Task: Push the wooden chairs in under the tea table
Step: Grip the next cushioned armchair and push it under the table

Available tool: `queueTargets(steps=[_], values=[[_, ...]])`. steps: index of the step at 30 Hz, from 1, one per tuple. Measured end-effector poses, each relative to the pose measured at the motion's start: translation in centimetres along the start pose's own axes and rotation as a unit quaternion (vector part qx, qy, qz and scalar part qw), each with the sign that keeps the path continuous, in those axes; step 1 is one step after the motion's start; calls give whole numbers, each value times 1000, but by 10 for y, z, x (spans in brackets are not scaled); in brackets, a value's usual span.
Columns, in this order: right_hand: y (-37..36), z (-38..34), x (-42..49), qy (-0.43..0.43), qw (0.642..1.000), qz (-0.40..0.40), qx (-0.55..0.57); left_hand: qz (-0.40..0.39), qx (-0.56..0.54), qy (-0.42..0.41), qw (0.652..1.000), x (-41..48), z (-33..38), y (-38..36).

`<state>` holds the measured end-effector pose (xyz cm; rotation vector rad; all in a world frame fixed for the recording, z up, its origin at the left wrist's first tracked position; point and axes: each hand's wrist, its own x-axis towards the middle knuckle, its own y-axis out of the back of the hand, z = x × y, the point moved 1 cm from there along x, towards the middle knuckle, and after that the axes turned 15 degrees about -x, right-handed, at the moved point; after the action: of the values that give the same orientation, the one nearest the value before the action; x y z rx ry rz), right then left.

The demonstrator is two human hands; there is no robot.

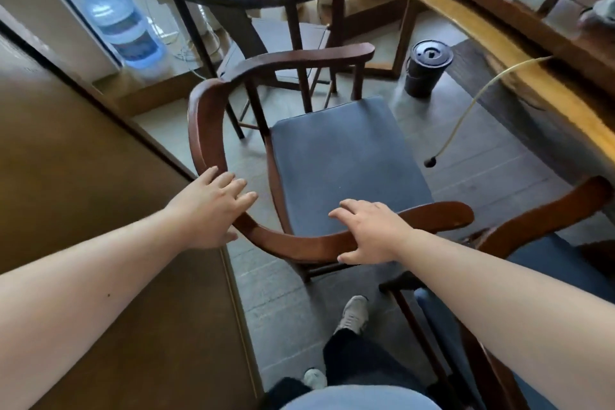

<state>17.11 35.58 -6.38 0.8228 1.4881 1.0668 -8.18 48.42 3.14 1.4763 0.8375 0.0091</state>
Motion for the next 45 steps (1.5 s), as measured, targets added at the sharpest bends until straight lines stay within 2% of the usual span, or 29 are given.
queueTargets(steps=[8, 13, 16, 19, 21, 25, 31, 40, 45], values=[[-2, -29, 74, 54, 995, -77, 41, -62, 45, 6, 997, 30, -76, -5], [3, -46, 98, 69, 987, -122, 81, -115, 88, -94, 985, 55, -102, -9], [-3, -51, 103, 72, 970, -203, 114, -113, 87, -142, 979, 75, -115, -13], [-15, -53, 101, 38, 942, -289, 166, -123, 61, -217, 967, 89, -125, -18], [-21, -56, 99, 26, 935, -310, 168, -112, 45, -270, 955, 93, -134, -24], [-23, -55, 101, 10, 934, -326, 147, -80, 29, -324, 942, 96, -146, -32], [-19, -51, 91, -13, 937, -313, 153, -64, -2, -300, 952, 93, -136, -36], [-31, 17, 15, -51, 942, -324, 67, -62, -19, -256, 965, 86, -14, -6], [-37, 29, -12, -73, 963, -258, 33, -54, -42, -253, 965, 86, 9, -3]])
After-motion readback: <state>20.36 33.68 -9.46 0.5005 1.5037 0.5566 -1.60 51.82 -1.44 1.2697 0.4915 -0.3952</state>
